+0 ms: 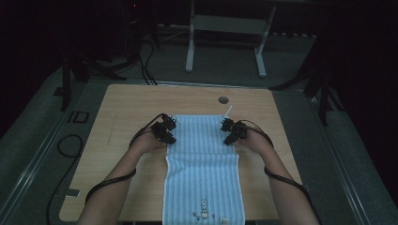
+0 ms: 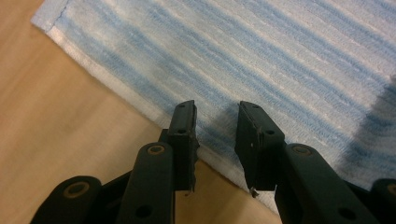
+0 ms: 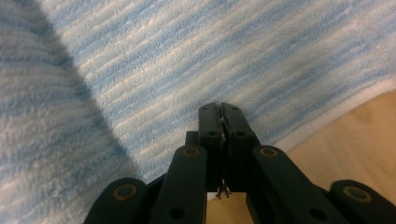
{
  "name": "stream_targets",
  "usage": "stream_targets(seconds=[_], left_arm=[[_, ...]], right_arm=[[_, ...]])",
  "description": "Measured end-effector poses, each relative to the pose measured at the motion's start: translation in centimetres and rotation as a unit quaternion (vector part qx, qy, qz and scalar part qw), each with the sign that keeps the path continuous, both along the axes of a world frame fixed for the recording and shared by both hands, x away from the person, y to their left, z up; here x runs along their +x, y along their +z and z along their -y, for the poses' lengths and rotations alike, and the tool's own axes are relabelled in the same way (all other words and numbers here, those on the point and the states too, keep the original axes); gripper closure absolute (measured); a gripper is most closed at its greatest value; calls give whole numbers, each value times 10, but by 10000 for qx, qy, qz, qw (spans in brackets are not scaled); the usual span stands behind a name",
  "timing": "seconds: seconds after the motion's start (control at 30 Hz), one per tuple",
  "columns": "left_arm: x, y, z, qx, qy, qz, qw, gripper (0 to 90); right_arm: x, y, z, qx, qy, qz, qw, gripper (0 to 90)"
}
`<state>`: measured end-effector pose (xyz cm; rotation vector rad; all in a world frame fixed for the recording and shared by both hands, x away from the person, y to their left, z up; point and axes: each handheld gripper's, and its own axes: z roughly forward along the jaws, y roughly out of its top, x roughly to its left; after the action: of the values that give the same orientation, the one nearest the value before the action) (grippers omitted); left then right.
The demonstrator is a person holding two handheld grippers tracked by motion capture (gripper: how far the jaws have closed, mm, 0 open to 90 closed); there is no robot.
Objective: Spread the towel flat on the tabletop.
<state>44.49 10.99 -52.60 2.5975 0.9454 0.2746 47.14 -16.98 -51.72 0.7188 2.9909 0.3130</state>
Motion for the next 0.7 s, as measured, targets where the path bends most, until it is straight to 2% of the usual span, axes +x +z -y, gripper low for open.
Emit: stream_targets(seconds=[0.17,0.37,0.4,0.47,0.57,0.7], left_arm=[[15,1,2,135,85,-6,9999,668],[25,2,5,304,103,-9,9995,666],[27,3,6,350,109,-22,9993,660],[32,3,8,463,128,21,9988,656],[37,3,9,477,197,17,9987,653],[45,3,12,491,319,54,9983,649]], right_arm=[[17,0,-3,-56,-220,-21,9997,871],[32,1,-10,-238,-284,-85,9993,870],[38,1,-12,-313,-390,-136,9987,870],[41,1,-13,-327,-416,-160,9985,870],[45,1,-14,-334,-491,-135,9981,870],[48,1,-12,-227,-670,-100,9974,870]])
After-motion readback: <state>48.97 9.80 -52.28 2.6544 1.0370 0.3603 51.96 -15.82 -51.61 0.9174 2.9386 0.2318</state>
